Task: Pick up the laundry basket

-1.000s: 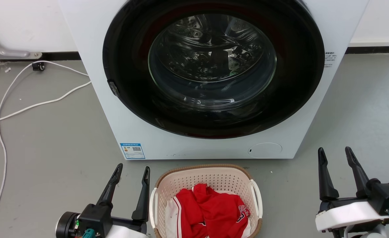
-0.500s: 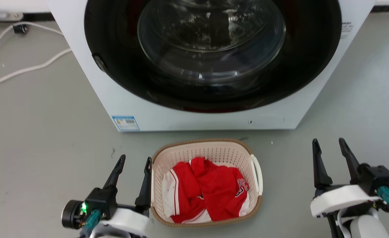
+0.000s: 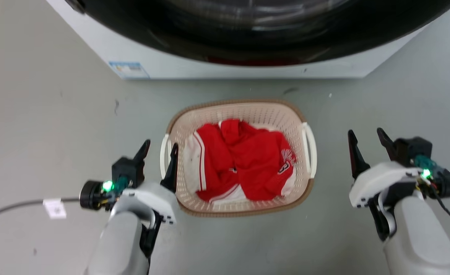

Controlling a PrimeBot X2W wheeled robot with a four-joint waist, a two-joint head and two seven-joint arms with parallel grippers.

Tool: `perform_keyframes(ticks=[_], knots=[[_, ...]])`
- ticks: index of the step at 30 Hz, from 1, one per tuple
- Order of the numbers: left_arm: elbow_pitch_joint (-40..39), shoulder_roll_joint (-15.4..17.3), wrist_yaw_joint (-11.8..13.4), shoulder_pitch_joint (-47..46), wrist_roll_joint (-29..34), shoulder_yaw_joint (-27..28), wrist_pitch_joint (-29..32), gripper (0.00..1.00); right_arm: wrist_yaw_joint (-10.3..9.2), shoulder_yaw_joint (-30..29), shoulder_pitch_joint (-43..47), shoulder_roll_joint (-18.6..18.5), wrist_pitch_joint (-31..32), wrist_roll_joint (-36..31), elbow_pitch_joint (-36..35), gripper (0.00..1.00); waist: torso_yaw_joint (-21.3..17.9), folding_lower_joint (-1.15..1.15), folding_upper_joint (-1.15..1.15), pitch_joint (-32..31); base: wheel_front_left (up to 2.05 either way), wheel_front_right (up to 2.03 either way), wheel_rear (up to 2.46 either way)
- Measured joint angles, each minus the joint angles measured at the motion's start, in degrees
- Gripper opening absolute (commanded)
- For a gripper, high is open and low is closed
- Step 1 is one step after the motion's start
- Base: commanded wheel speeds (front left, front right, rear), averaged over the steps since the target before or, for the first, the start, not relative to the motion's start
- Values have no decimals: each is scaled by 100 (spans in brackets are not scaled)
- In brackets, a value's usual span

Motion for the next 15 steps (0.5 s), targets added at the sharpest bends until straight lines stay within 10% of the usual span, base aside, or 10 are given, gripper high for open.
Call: perform_keyframes(ticks=[15], knots=[[2361, 166, -112, -1840, -137, -337, 0, 100, 0, 174, -1624, 0, 372, -331, 1680, 100, 226, 0, 0, 1359, 0, 0, 0]])
